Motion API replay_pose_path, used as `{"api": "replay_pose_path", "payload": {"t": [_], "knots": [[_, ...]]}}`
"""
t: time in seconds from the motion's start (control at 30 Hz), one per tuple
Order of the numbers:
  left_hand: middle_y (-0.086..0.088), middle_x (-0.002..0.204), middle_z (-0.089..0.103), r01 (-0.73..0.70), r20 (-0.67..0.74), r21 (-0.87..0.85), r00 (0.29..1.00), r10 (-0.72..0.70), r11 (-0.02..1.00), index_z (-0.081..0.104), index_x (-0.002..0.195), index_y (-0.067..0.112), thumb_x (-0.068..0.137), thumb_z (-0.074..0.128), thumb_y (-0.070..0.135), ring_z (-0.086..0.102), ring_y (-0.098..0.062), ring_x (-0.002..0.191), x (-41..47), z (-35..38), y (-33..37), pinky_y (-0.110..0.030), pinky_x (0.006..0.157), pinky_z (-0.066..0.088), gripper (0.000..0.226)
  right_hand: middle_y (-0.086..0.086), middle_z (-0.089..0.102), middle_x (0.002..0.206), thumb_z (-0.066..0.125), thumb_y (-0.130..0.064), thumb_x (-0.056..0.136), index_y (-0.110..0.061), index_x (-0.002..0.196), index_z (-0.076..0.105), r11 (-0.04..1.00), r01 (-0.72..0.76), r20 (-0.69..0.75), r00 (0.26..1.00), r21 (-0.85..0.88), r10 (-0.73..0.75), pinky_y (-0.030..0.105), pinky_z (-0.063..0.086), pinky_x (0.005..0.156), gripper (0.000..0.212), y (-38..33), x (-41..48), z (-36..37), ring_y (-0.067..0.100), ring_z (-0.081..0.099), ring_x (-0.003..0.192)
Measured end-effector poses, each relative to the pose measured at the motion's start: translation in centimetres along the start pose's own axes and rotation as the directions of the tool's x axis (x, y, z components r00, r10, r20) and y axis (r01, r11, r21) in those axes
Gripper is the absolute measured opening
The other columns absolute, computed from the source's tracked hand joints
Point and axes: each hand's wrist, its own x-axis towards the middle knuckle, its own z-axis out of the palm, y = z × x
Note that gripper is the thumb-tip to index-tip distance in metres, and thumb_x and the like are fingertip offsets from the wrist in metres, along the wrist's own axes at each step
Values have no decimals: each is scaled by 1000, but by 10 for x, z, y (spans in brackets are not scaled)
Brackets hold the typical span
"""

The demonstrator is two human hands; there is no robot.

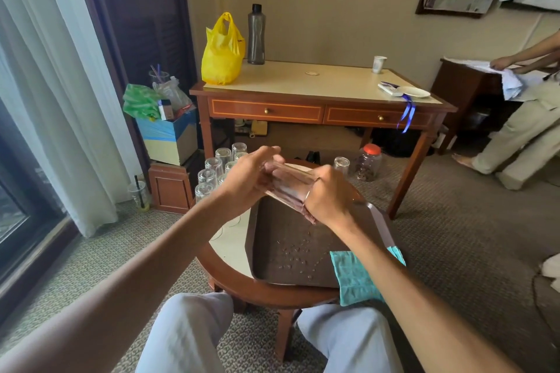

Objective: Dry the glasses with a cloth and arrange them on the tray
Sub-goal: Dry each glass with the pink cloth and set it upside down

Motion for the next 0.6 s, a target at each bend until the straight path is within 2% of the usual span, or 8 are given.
{"api": "replay_pose_path", "payload": {"t": [0.1, 0.2, 0.3, 0.37, 0.4, 0.47, 0.53, 0.6], "knots": [[-11, 90, 70, 263, 65, -85, 964, -258, 961, 61, 108, 8, 101, 56, 37, 70, -23, 84, -3, -6, 8, -33, 71, 58, 29, -1, 53, 44, 64, -33, 78, -12, 55, 64, 842, 329, -92, 911, -428, -402, 18, 23, 39, 31, -4, 5, -11, 15, 28, 39], [-12, 92, 72, 263, -72, 145, 964, -255, 954, 62, 106, 12, 104, 57, 29, 74, -22, 83, -3, 3, 9, -33, 72, 60, 18, 2, 62, 53, 65, -34, 80, -12, 66, 71, 851, 278, -71, 937, -446, -343, 20, 20, 45, 26, 1, 6, -4, 19, 38, 44], [-9, 88, 65, 60, -142, 359, 990, -9, 931, 65, 99, 8, 104, 55, 28, 67, -20, 82, -1, 8, 9, -30, 74, 58, 23, 13, 75, 85, 66, -31, 94, -7, 99, 75, 996, -79, 48, 996, -41, 81, 22, 43, 50, 26, 9, 3, 15, 25, 67, 63], [-6, 88, 65, -95, -124, 512, 975, 183, 854, 68, 101, 5, 102, 58, 30, 64, -21, 85, 2, 5, 7, -33, 77, 54, 27, 14, 75, 84, 58, -45, 99, -6, 108, 70, 773, -507, 396, 845, 381, 360, 25, 50, 44, 42, 9, 3, 26, 20, 70, 60], [-4, 87, 67, -157, -100, 560, 962, 254, 814, 69, 100, 5, 101, 59, 31, 66, -20, 85, 1, 4, 6, -32, 76, 54, 28, 11, 74, 78, 53, -52, 100, -7, 106, 70, 613, -641, 532, 753, 461, 387, 23, 46, 40, 48, 8, 3, 28, 17, 67, 55], [-2, 87, 69, -233, -56, 587, 944, 326, 776, 69, 97, 6, 101, 60, 30, 69, -20, 86, 0, 3, 1, -31, 74, 56, 26, 7, 72, 71, 50, -56, 99, -9, 101, 70, 477, -734, 639, 668, 483, 380, 19, 42, 36, 51, 6, 1, 25, 13, 63, 51], [-6, 92, 70, -209, -64, 474, 961, 270, 855, 69, 101, 6, 102, 58, 25, 69, -20, 89, -1, 1, -2, -30, 76, 55, 22, 4, 70, 64, 56, -50, 98, -7, 95, 70, 568, -688, 575, 711, 452, 404, 20, 42, 36, 45, -3, 0, 15, 12, 61, 47], [-11, 95, 70, -41, -67, 202, 996, 56, 978, 67, 104, 6, 102, 58, 20, 69, -20, 88, 0, 0, 0, -30, 77, 55, 17, -1, 65, 54, 59, -32, 99, -5, 76, 66, 831, -473, 322, 867, 293, 380, 24, 41, 37, 36, -12, 0, 4, 14, 56, 42]]}}
